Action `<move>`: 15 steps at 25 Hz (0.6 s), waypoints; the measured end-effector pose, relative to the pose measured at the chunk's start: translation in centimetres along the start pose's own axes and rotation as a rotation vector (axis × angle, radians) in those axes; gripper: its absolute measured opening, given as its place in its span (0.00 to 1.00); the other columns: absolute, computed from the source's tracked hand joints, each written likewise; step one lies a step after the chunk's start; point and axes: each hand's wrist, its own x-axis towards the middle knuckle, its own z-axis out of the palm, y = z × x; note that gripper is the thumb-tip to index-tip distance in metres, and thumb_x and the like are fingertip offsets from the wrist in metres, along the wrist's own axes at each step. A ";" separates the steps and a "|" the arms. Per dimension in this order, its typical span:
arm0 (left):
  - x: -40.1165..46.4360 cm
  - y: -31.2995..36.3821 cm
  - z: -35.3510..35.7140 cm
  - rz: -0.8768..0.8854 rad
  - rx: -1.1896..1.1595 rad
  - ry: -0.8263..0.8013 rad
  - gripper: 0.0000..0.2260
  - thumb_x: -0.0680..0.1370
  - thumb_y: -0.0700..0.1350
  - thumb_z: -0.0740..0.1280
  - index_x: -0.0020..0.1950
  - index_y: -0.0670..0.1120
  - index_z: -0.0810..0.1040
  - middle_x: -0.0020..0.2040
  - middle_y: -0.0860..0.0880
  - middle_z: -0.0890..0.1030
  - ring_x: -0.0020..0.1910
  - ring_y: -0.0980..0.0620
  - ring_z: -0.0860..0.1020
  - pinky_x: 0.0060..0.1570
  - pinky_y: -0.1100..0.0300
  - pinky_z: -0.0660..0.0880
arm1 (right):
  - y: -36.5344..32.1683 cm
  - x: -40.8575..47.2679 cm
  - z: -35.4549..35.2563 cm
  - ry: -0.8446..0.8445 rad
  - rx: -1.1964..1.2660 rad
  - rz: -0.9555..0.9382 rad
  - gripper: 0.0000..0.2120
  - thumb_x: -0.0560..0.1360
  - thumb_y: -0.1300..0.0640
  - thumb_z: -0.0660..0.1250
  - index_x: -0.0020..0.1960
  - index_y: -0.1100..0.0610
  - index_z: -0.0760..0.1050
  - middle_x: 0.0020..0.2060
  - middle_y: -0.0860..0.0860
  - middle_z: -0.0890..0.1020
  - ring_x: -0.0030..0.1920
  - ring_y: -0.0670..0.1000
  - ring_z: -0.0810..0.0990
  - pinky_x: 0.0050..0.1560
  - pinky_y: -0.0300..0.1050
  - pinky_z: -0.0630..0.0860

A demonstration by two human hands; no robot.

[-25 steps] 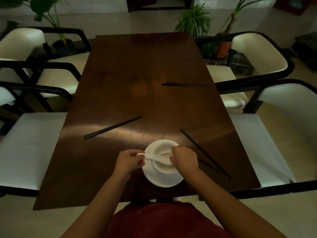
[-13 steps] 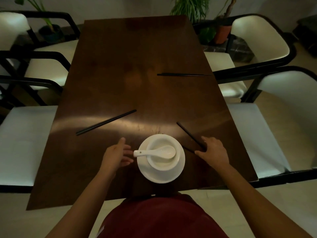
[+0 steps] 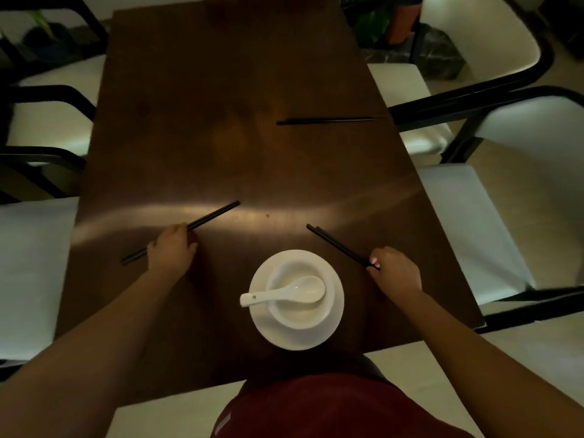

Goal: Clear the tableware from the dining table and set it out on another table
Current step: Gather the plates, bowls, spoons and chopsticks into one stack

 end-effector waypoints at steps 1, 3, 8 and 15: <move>0.4 -0.1 0.1 -0.010 0.032 -0.014 0.22 0.76 0.44 0.65 0.69 0.42 0.66 0.65 0.39 0.72 0.63 0.38 0.71 0.61 0.42 0.67 | 0.1 0.4 -0.2 -0.004 -0.013 -0.005 0.07 0.73 0.56 0.67 0.49 0.57 0.77 0.48 0.54 0.78 0.49 0.55 0.78 0.43 0.45 0.74; 1.0 -0.4 0.3 0.006 0.119 0.018 0.20 0.74 0.43 0.67 0.66 0.42 0.70 0.62 0.39 0.74 0.61 0.38 0.72 0.59 0.44 0.69 | 0.2 1.2 -0.5 -0.016 -0.045 -0.019 0.07 0.74 0.56 0.66 0.50 0.57 0.76 0.48 0.54 0.78 0.49 0.55 0.78 0.42 0.44 0.72; 2.2 0.4 -0.5 0.038 -0.057 0.005 0.07 0.73 0.36 0.66 0.50 0.36 0.76 0.52 0.34 0.76 0.54 0.36 0.74 0.53 0.46 0.71 | 0.4 2.6 -0.9 -0.072 -0.095 -0.077 0.09 0.73 0.55 0.65 0.52 0.54 0.74 0.48 0.52 0.78 0.48 0.52 0.78 0.41 0.43 0.73; 2.8 1.7 -1.0 0.007 -0.217 -0.044 0.08 0.72 0.34 0.65 0.50 0.35 0.78 0.51 0.34 0.80 0.53 0.36 0.77 0.51 0.49 0.72 | 0.1 3.6 -1.1 -0.120 -0.131 -0.104 0.09 0.73 0.55 0.65 0.53 0.52 0.73 0.48 0.50 0.76 0.47 0.49 0.76 0.40 0.41 0.73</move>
